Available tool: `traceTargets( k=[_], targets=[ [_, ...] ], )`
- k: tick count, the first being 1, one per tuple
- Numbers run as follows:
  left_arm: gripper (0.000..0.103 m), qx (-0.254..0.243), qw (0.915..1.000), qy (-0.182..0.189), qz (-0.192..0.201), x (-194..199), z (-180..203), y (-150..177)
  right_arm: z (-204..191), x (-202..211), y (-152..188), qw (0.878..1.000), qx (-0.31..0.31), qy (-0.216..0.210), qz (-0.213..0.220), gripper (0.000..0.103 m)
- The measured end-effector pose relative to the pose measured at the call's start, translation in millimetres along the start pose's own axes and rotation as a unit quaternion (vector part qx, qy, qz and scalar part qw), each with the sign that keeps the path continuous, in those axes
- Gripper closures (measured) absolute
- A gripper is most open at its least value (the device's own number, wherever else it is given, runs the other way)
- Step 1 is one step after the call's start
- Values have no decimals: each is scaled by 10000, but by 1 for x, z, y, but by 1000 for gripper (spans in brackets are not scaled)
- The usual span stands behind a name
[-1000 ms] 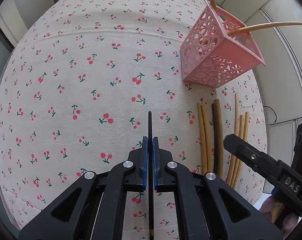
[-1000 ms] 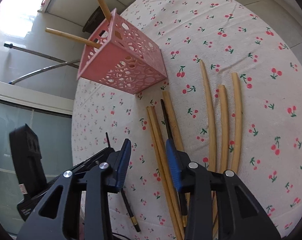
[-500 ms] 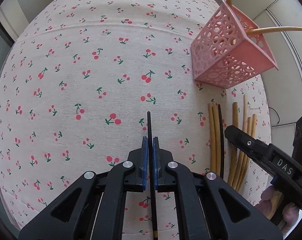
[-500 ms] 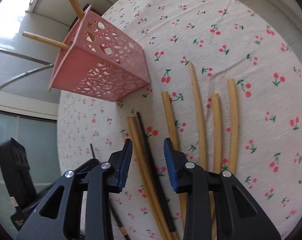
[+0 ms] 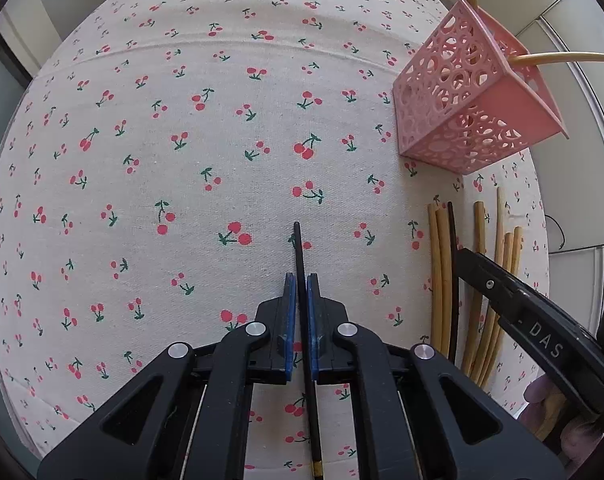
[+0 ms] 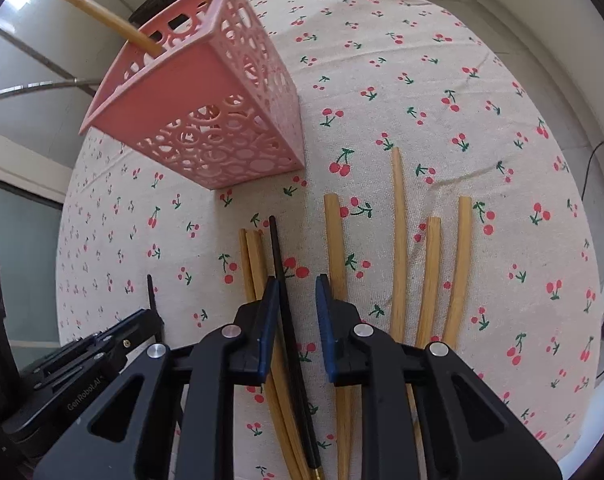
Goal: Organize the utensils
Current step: 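Grasp a dark-tipped chopstick with the right gripper while the left gripper holds its own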
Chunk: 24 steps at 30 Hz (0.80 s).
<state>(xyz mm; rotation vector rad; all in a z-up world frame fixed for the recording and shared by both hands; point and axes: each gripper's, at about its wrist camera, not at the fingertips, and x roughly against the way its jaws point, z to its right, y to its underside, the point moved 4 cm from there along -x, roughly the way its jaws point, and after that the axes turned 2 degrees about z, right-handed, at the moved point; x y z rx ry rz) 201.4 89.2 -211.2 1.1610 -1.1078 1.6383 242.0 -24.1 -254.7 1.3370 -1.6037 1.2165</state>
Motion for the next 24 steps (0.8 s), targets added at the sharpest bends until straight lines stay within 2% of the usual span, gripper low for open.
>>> traceTargets(
  k=[1,4,5,6,8,12,14,17,21,24],
  targets=[
    [97,-26,10000,-23,19,0,0,0,-3,0,0,9999,87,97,10,83],
    [97,-77,9999,-80,39,-3,4,0,-24,-2,6,9939,726,807,211,83],
    [96,-85,9999,-87,82,-2,4,0,-26,-3,9,9917,847,927,269,84],
    [96,-92,9999,-99,99,-2,5,0,-30,-3,10,9906,918,967,315,92],
    [96,-109,9998,-113,142,-4,8,-1,-27,-2,9,9932,785,798,308,98],
    [99,-81,9997,-48,222,-4,10,-3,-7,4,5,9990,321,164,255,98],
    [99,50,9995,176,254,-4,6,-4,2,9,7,9995,159,-62,280,98],
    [100,215,9977,521,366,4,-1,-3,12,31,9,9980,28,-325,544,98],
    [100,90,9937,774,803,36,3,1,21,73,14,9939,48,-547,962,98],
    [100,-59,9877,904,1274,69,8,6,17,104,20,9894,86,-678,1283,98]
  ],
)
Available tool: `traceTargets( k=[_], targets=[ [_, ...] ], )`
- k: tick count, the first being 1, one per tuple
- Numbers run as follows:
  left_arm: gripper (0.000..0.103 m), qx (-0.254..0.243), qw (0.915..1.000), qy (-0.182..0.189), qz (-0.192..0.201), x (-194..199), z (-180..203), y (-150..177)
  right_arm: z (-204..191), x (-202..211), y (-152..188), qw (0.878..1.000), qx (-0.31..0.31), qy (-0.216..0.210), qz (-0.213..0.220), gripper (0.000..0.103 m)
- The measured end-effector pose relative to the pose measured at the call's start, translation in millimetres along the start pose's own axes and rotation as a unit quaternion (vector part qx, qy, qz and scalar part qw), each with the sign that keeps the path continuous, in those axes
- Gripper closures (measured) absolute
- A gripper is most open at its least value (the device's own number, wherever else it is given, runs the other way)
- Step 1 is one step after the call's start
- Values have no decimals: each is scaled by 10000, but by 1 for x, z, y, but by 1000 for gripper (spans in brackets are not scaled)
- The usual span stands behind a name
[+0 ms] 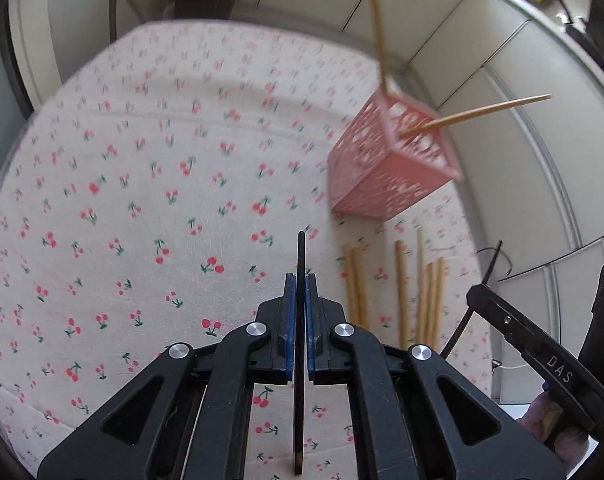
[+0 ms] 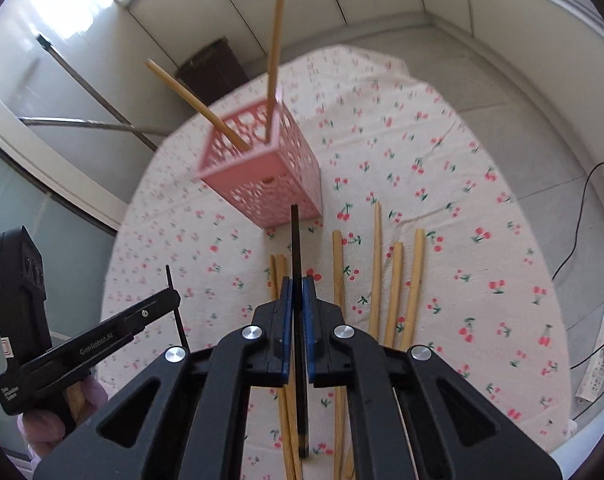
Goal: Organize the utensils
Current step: 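Grasp a dark-tipped chopstick with the right gripper while the left gripper holds its own, then carry both chopsticks over the pink basket and lower them into it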
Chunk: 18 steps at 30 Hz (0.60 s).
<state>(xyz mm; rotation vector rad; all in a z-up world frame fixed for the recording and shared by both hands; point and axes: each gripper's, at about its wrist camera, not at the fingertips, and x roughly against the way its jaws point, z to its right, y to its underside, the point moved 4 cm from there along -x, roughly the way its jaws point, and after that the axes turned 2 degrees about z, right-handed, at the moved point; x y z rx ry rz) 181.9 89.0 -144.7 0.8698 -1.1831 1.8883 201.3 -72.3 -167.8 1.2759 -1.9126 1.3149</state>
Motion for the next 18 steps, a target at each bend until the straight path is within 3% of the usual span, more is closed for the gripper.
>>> traceTargets(
  k=[4,10,18],
  targets=[
    [100,-296,9967,61,754,49,18,3,-8,42,0,9990,86,-201,398,98],
    [100,-504,9867,10,1546,105,39,3,-11,91,-6,9948,136,-429,910,98],
    [100,-619,9707,-7,2321,166,75,-50,2,140,-47,9850,-305,-768,1512,98]
  ],
)
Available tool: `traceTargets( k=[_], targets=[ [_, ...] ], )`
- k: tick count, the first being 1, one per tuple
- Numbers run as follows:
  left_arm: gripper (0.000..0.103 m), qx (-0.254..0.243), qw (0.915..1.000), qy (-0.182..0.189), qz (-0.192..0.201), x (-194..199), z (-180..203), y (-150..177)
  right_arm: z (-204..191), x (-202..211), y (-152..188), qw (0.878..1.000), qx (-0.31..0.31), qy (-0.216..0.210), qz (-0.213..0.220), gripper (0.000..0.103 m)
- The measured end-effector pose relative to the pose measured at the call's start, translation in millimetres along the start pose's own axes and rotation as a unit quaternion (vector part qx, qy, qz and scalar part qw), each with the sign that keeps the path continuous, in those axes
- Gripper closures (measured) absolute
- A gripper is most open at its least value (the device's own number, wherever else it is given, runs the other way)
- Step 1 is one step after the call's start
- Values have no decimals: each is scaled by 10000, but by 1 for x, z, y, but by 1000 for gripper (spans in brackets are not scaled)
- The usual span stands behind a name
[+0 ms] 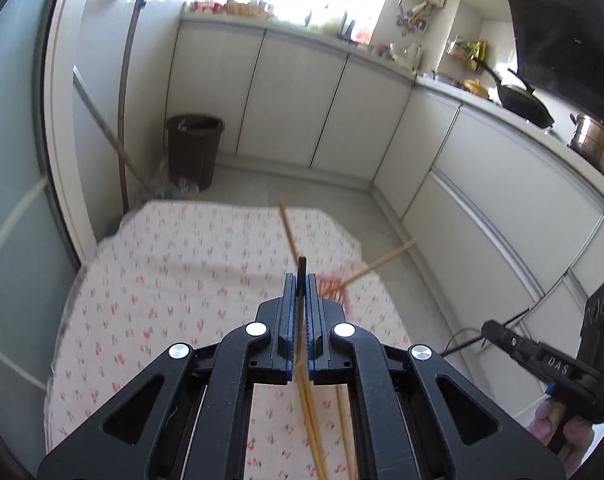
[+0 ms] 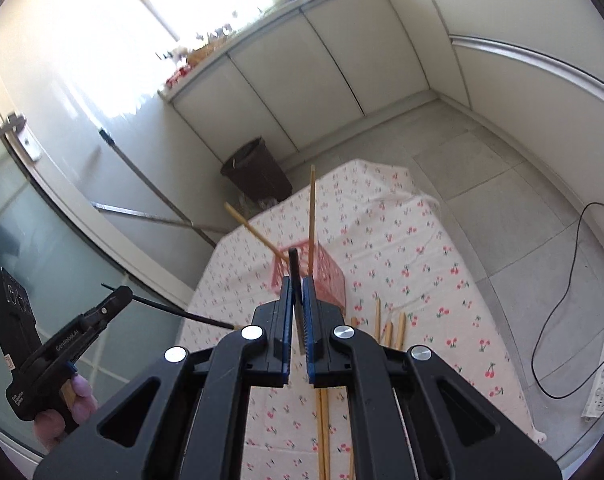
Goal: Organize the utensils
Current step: 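Carry both chopsticks over the pink basket and lower them into it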
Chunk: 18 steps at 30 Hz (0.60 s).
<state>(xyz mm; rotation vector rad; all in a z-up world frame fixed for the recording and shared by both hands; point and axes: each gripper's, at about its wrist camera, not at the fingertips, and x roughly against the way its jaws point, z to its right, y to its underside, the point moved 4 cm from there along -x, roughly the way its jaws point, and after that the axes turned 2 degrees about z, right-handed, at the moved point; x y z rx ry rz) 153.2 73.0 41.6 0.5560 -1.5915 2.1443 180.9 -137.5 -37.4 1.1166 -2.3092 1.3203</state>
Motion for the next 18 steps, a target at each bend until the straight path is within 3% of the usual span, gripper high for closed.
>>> traceTargets(
  k=[5,12,15,18],
  targets=[
    [100,-47,9996,90,259,-11,21,-44,-3,11,-30,9995,-111,-126,254,98],
    [99,64,9996,108,272,-45,33,-60,-16,4,-68,9988,-8,-117,471,98],
    [97,-17,9999,101,-46,-71,36,-58,-23,-4,-79,9987,33,-127,491,98],
    [90,333,9988,30,-368,-89,24,-53,-27,-18,-87,9990,90,-32,448,98]
  ],
)
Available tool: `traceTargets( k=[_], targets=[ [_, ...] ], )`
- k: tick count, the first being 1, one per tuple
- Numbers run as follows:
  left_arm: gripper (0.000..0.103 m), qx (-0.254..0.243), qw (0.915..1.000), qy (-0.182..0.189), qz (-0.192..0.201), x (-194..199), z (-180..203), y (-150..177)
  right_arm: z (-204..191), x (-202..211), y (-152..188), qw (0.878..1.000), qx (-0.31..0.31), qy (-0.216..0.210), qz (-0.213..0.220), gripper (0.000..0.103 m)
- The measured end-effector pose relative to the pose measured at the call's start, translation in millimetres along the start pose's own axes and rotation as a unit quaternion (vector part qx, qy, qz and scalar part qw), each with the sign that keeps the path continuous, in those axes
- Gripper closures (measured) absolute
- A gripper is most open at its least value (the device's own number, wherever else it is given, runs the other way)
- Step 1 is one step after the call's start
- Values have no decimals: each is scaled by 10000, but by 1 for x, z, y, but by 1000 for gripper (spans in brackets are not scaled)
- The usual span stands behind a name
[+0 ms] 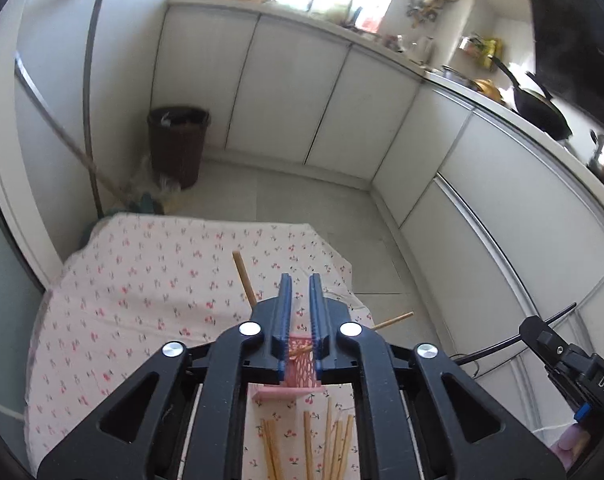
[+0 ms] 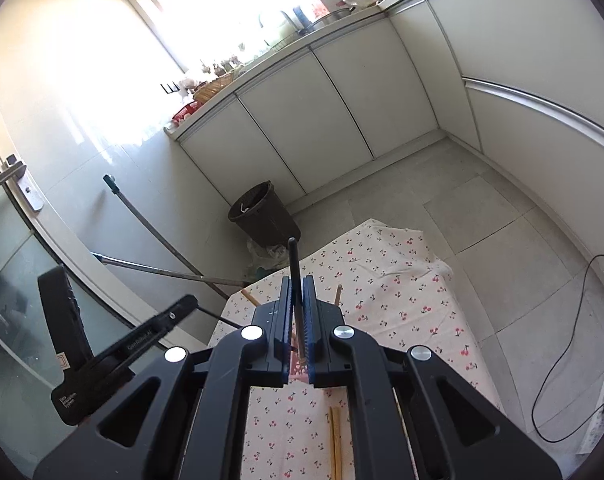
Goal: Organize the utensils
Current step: 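Carry both chopsticks over the pink basket and lower them into it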
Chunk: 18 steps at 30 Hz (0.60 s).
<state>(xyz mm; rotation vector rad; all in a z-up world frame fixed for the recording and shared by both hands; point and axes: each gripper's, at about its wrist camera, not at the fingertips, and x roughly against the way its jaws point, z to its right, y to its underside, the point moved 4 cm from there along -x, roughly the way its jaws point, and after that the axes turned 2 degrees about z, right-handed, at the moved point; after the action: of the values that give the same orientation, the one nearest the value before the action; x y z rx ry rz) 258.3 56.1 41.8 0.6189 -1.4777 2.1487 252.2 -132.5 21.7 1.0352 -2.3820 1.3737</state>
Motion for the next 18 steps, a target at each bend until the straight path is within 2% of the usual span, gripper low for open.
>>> traceTargets(
  k=[7,9,14,18],
  targets=[
    [78,712,9969,-119,311,23,-48,7,-2,-36,0,9996,11,163,-239,98],
    [77,859,9957,-172,284,25,-57,12,-1,-45,2,9992,33,256,-289,98],
    [77,962,9953,-112,-36,11,-67,20,-2,-80,14,9982,5,382,-463,96],
    [77,747,9971,-60,-114,8,-60,25,-4,-98,22,9980,-47,294,-556,86]
  ],
)
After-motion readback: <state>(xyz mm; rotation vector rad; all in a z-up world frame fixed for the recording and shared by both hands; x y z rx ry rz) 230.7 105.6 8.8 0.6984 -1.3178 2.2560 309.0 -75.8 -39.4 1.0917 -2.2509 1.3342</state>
